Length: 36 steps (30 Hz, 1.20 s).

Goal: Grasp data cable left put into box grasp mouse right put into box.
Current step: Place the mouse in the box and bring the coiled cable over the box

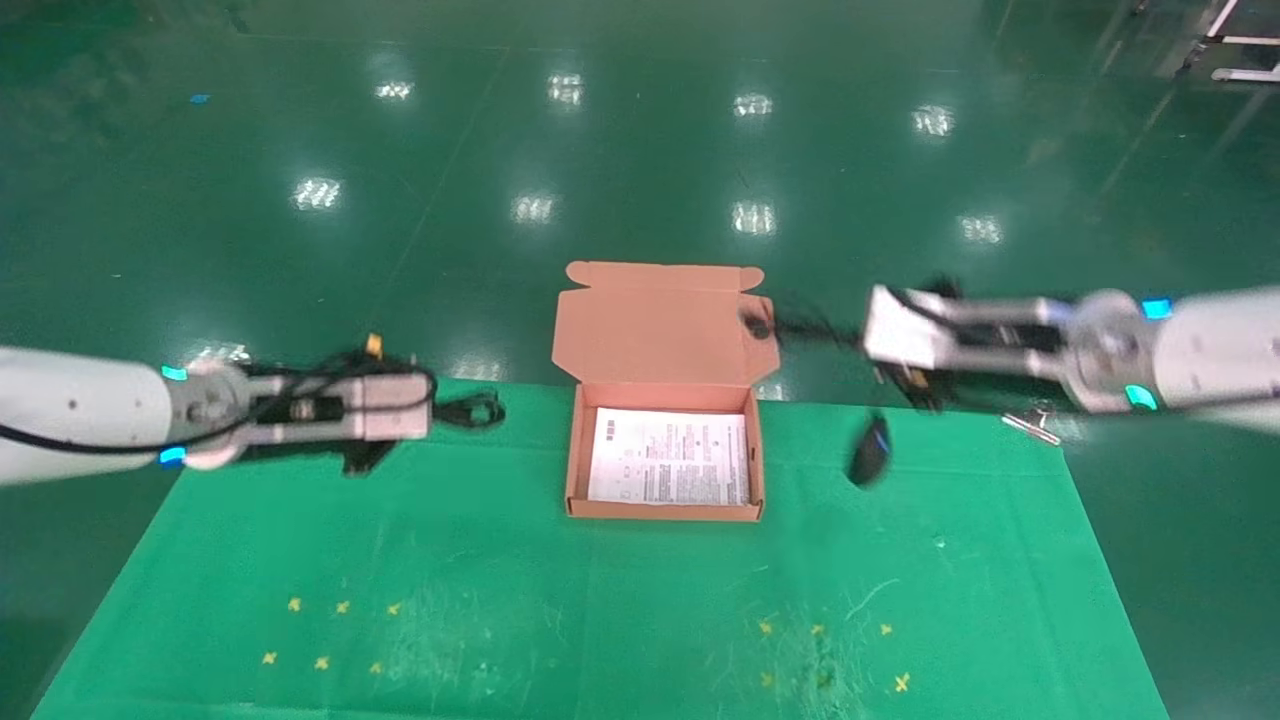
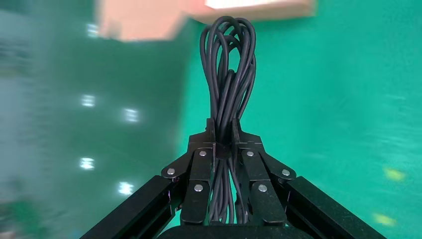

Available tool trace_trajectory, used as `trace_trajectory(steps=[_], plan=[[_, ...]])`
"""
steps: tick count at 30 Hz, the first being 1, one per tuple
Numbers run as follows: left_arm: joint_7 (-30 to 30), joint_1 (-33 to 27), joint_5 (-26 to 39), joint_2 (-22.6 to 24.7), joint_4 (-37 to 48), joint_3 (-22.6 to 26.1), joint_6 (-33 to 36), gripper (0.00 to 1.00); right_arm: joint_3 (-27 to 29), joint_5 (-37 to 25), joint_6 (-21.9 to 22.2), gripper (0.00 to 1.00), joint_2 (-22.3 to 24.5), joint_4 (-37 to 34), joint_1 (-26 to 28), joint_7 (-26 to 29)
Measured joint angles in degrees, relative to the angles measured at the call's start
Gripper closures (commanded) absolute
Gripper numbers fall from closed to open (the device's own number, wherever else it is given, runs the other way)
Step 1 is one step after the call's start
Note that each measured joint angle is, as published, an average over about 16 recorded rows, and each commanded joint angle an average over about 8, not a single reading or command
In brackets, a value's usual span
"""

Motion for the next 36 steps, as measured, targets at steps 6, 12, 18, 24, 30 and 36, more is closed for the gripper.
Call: trace_trajectory(steps=[6,12,18,24,30,36], plan=[[-3.73,-1.19,3.80,1.85,-3.71,-0.70,-3.35,1.00,1.26,1.16,3.21,1.00,-5.98,-4.55,4.66,-4.27],[-6.06,-2.54,7.21,4.18,-4.24,-1.24,-6.35,1.00,2.30,4.04,5.36,1.00,-12.23,-11.61,8.28,-10.89],[-7.31,-3.55,10.23,5.76,-3.85,-1.62,-8.85,1.00,3.52,7.65,6.03,1.00,-16.51,-17.97,10.70,-17.97],[-8.00,-4.03,12.23,6.54,-3.45,-1.90,-10.42,1.00,4.57,10.55,5.77,1.00,-18.71,-22.15,12.01,-22.94],[-8.02,-3.67,12.80,6.55,-3.37,-1.78,-10.57,1.00,4.91,11.75,5.27,1.00,-19.44,-24.04,12.22,-25.16],[-7.94,-2.61,12.42,6.22,-3.61,-1.39,-9.82,1.00,4.78,11.99,4.89,1.00,-19.74,-25.04,11.70,-25.80]])
